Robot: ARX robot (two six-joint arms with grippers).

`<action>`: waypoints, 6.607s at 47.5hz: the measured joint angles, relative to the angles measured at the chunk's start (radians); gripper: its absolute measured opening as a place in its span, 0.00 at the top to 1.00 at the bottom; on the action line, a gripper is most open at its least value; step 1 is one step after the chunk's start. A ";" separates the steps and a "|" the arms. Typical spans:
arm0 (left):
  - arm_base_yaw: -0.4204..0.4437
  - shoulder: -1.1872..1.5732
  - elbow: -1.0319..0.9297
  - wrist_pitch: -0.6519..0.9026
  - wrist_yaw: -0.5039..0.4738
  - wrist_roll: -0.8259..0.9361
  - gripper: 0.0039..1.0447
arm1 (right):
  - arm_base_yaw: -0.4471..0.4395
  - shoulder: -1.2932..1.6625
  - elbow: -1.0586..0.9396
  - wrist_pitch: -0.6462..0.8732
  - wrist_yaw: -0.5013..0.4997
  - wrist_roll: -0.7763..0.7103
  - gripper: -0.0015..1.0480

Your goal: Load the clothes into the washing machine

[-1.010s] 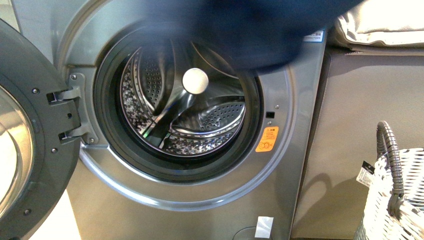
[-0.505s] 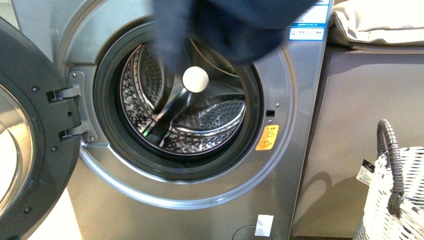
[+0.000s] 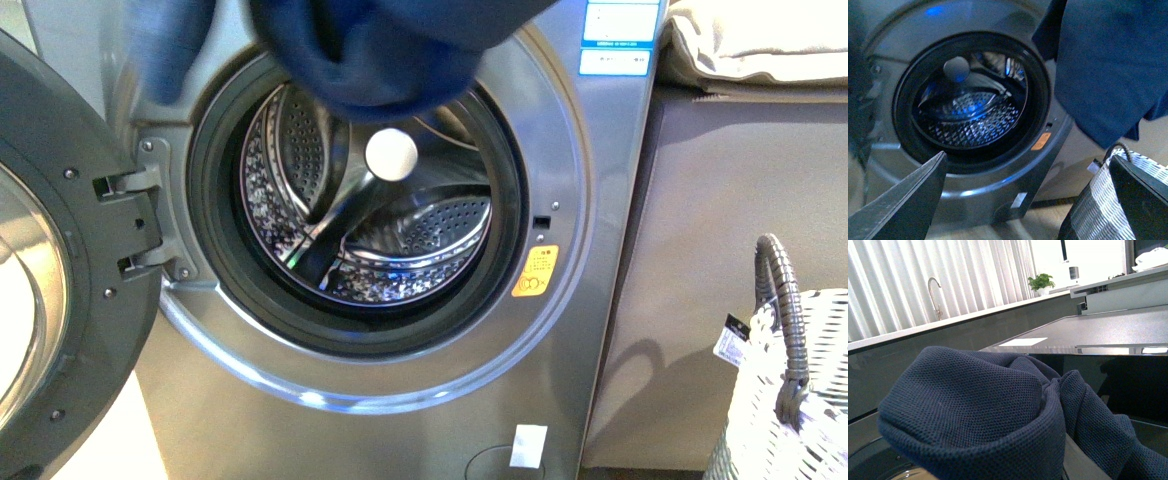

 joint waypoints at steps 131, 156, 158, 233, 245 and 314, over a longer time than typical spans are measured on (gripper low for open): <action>-0.774 0.914 0.953 0.384 -0.832 0.272 0.68 | 0.000 0.000 -0.002 0.002 0.000 -0.007 0.96; -0.761 0.758 0.712 0.480 -0.734 0.245 0.78 | 0.013 0.000 -0.007 0.002 -0.038 -0.006 0.96; -0.758 0.743 0.692 0.485 -0.727 0.240 0.78 | 0.015 0.000 -0.009 0.002 -0.040 -0.006 0.96; -0.656 0.861 0.658 0.317 -0.564 0.295 0.79 | -0.203 -0.604 -1.066 0.168 0.504 -0.270 0.98; -0.623 0.933 0.564 0.241 -0.575 0.308 0.79 | -0.293 -0.763 -1.318 0.260 0.418 -0.270 0.98; -0.505 1.650 1.293 0.148 -0.708 0.376 0.79 | -0.435 -1.201 -1.651 0.163 0.284 -0.270 0.98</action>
